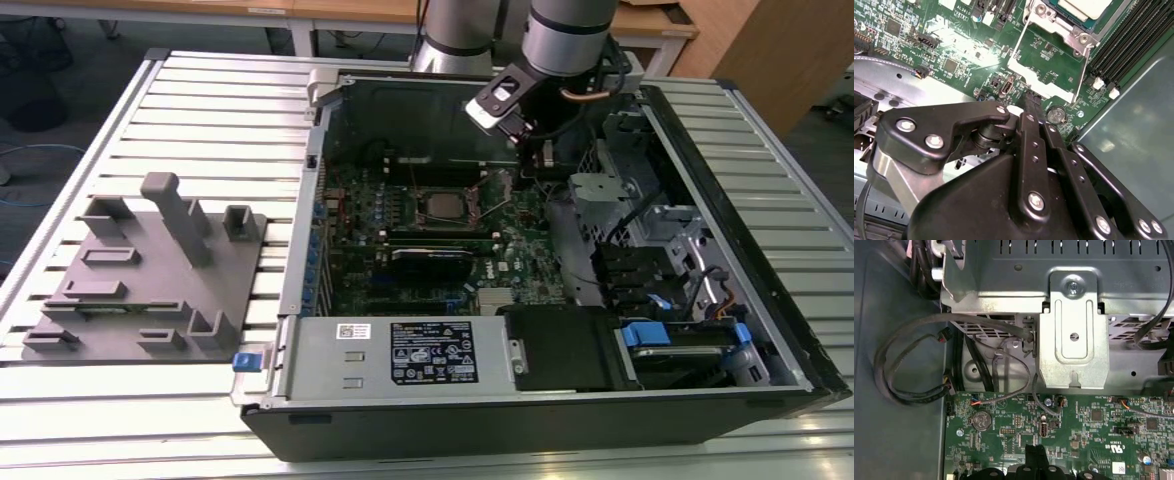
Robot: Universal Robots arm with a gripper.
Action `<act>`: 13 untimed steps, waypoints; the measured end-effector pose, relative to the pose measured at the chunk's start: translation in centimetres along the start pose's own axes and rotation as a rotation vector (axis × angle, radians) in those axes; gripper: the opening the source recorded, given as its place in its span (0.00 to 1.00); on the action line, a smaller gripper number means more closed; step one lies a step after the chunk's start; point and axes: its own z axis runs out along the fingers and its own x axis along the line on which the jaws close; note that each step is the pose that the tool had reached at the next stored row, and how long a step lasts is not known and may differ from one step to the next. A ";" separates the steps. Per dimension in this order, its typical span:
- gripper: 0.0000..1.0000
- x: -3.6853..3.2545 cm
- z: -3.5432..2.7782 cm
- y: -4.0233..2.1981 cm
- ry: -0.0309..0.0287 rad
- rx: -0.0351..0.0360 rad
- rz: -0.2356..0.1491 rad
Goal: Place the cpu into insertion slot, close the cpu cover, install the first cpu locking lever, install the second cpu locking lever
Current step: 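Close the cpu cover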
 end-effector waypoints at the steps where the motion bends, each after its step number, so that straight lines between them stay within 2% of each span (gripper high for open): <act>1: 0.11 0.00 -0.01 -0.11 -0.0002 -0.0005 0.000; 7: 0.11 -0.01 -0.06 -0.95 -0.0002 -0.0058 0.000; 13: 0.11 -0.02 -0.11 -2.08 0.0002 -0.0154 0.000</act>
